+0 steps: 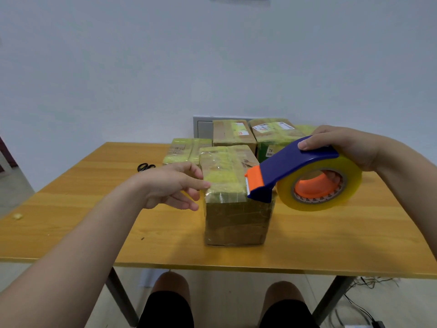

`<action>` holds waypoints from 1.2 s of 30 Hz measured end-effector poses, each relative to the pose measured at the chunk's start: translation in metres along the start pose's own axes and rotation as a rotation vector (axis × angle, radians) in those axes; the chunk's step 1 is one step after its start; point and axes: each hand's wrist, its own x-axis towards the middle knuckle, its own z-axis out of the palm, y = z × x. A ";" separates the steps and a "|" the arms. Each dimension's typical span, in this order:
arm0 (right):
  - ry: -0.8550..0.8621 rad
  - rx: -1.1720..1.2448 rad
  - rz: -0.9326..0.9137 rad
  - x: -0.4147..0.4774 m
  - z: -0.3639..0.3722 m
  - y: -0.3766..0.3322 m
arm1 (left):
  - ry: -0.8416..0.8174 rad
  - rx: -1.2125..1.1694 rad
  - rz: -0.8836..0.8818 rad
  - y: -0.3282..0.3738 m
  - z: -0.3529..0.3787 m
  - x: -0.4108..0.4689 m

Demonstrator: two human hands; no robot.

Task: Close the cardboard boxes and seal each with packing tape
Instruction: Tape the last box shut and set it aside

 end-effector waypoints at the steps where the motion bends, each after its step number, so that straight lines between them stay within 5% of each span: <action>1: -0.006 0.001 0.002 0.000 0.000 0.000 | 0.021 0.035 -0.003 -0.002 -0.004 0.003; 7: 0.015 0.011 0.022 0.007 -0.007 0.005 | 0.422 0.181 0.427 0.032 0.022 0.006; 10: 0.001 0.028 0.050 0.010 -0.009 0.008 | 0.271 0.199 0.543 0.061 0.067 0.009; 18: -0.023 0.137 0.103 0.011 -0.015 0.027 | -0.141 0.210 0.388 0.050 0.088 0.044; 23: -0.043 0.154 0.130 0.008 -0.018 0.027 | -0.184 0.212 0.384 0.048 0.084 0.048; 28: 0.009 0.217 0.197 -0.004 -0.035 0.033 | -0.111 0.566 0.440 0.053 0.095 0.051; 36: 0.125 0.217 0.282 -0.011 -0.043 0.037 | 0.017 0.724 0.509 0.053 0.101 0.062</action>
